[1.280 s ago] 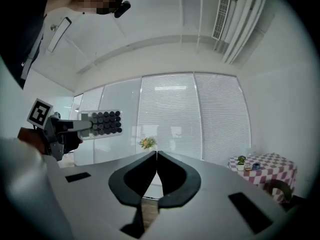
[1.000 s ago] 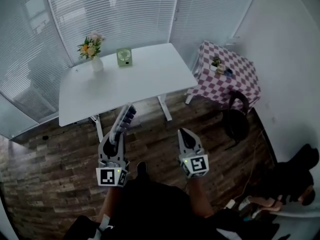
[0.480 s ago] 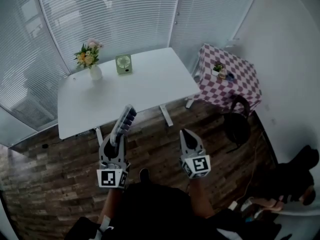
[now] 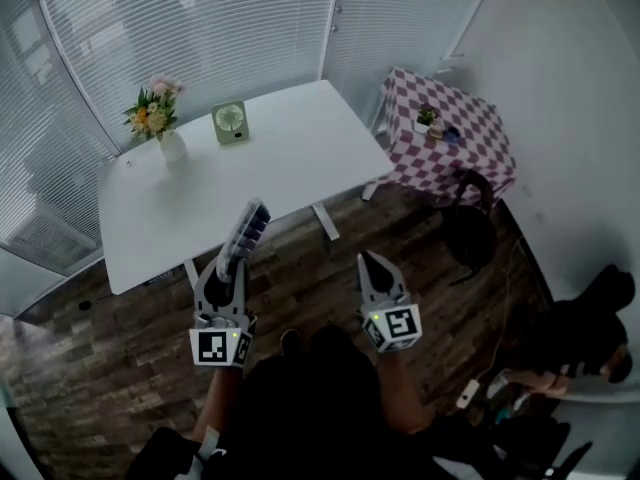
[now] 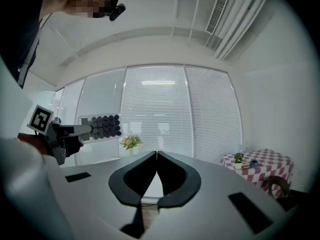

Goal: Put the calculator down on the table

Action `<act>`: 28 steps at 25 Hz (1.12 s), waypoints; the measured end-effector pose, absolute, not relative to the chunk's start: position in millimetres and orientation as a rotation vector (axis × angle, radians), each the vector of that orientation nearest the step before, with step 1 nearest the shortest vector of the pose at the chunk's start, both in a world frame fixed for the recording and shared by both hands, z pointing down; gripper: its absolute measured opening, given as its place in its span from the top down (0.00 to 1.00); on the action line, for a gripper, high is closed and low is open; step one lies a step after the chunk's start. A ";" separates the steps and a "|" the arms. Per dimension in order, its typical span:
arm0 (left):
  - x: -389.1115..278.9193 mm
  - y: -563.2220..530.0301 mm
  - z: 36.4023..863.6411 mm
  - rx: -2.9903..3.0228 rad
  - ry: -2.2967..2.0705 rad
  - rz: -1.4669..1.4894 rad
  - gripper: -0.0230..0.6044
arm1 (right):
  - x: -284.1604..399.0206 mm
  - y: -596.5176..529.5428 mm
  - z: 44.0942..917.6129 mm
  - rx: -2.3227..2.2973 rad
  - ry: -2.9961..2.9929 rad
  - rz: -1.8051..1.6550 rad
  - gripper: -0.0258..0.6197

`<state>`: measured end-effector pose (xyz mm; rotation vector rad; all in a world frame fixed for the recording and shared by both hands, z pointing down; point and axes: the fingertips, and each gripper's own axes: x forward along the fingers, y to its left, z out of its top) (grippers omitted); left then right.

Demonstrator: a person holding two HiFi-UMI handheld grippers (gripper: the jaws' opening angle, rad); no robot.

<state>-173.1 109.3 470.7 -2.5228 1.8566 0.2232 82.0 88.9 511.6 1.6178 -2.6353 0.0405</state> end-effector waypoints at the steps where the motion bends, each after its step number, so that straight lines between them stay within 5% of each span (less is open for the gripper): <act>1: -172.5 105.9 472.1 -2.530 1.846 0.220 0.80 | 82.3 88.2 514.2 1.620 -2.627 0.043 0.95; 28: -149.6 -60.6 486.7 -2.558 1.912 0.246 0.80 | 105.2 -87.2 519.4 1.573 -2.687 0.077 0.95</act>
